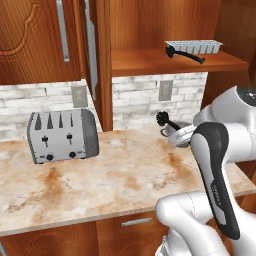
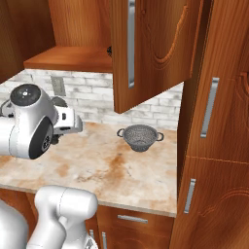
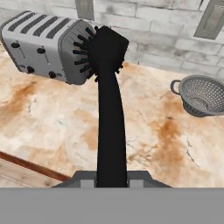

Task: Pick the dish brush and dish brush from the cabinet and place them on the counter.

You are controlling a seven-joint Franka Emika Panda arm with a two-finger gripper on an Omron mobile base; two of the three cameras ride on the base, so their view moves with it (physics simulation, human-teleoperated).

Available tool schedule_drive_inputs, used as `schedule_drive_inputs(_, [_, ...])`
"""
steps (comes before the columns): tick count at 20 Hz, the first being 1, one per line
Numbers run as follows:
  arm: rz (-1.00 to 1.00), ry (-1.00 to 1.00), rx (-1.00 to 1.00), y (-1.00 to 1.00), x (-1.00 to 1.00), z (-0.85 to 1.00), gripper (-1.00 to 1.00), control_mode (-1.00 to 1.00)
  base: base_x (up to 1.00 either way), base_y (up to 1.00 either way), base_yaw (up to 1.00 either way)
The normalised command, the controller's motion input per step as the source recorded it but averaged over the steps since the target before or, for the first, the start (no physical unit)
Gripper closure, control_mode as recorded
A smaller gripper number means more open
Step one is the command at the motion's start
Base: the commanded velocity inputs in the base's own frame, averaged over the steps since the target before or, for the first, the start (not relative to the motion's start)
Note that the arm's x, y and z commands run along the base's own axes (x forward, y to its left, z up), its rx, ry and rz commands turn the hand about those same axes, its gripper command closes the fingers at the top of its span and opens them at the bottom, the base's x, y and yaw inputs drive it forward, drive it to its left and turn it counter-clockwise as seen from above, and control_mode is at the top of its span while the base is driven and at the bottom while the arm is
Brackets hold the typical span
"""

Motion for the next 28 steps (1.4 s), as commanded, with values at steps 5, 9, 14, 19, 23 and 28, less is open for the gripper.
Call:
schedule_drive_inputs(5, [0.01,0.0,0.0,0.1,0.13,-0.68,1.0,-1.0,0.0,0.0,0.0])
schedule_drive_inputs(9, [0.0,0.01,0.0,0.1,0.3,-0.66,1.0,-1.0,0.0,0.0,0.0])
schedule_drive_inputs(14, [0.0,0.01,0.0,0.04,0.28,-0.68,1.0,-1.0,0.0,0.0,0.0])
schedule_drive_inputs(19, [0.0,0.0,0.0,0.06,0.33,-0.66,1.0,-1.0,0.0,0.0,0.0])
schedule_drive_inputs(23, [0.0,0.0,0.0,0.09,0.32,-0.61,1.0,-1.0,0.0,0.0,0.0])
schedule_drive_inputs(28, [0.0,0.0,0.0,0.07,0.38,-0.53,1.0,-1.0,0.0,0.0,0.0])
